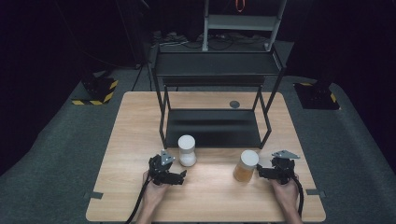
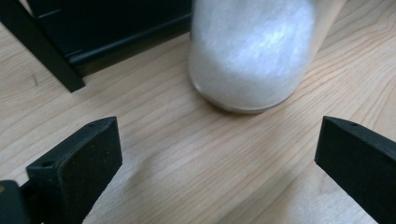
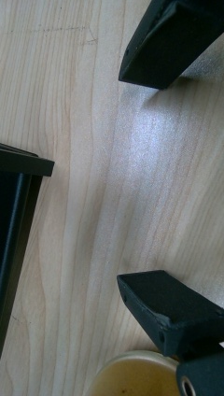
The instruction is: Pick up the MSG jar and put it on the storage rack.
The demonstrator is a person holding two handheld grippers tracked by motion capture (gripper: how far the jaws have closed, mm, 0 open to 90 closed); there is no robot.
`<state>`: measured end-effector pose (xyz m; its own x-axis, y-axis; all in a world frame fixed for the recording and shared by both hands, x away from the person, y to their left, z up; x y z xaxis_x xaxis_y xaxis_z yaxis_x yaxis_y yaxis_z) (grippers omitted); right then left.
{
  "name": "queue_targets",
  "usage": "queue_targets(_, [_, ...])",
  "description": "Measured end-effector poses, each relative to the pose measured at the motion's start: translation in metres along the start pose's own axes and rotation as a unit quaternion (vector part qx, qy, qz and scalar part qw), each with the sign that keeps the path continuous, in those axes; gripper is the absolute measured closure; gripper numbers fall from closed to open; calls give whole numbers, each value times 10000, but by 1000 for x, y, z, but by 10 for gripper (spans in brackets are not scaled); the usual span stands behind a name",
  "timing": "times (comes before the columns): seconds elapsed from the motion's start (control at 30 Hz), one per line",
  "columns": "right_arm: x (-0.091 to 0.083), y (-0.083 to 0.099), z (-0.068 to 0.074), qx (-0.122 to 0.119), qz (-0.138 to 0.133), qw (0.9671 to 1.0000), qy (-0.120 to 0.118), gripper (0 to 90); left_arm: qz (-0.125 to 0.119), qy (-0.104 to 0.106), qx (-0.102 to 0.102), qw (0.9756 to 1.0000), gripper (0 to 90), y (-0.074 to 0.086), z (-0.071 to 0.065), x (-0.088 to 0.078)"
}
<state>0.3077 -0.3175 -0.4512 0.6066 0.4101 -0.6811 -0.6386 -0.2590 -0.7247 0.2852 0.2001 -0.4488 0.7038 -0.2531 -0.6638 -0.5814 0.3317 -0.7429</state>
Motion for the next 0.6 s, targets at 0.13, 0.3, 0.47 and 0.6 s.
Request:
queue_targets(0.13, [0, 0, 0, 1, 1, 10000, 0, 38, -59, 89, -17, 9999, 16, -3, 0, 1])
queue_targets(0.3, [0, 0, 0, -1, 1, 10000, 0, 38, -119, 139, -16, 9998, 28, -8, -2, 2])
queue_targets(0.47, [0, 0, 0, 0, -1, 10000, 0, 38, -153, 169, 20, 9997, 32, -12, -5, 5])
queue_targets(0.6, [0, 0, 0, 1, 0, 10000, -1, 38, -144, 186, 30, 9997, 35, -16, -6, 7])
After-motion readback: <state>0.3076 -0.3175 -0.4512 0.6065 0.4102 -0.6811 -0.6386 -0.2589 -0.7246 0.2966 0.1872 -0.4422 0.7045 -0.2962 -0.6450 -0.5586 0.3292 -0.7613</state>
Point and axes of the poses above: each handheld gripper's, and its own axes: x roughly forward along the jaws, y roughly out of its underside, z roughly to its left, the point moved 1 cm from there along x, roughly forward along the jaws, and after that the axes turned 10 degrees about -y, right-handed, at the moved point
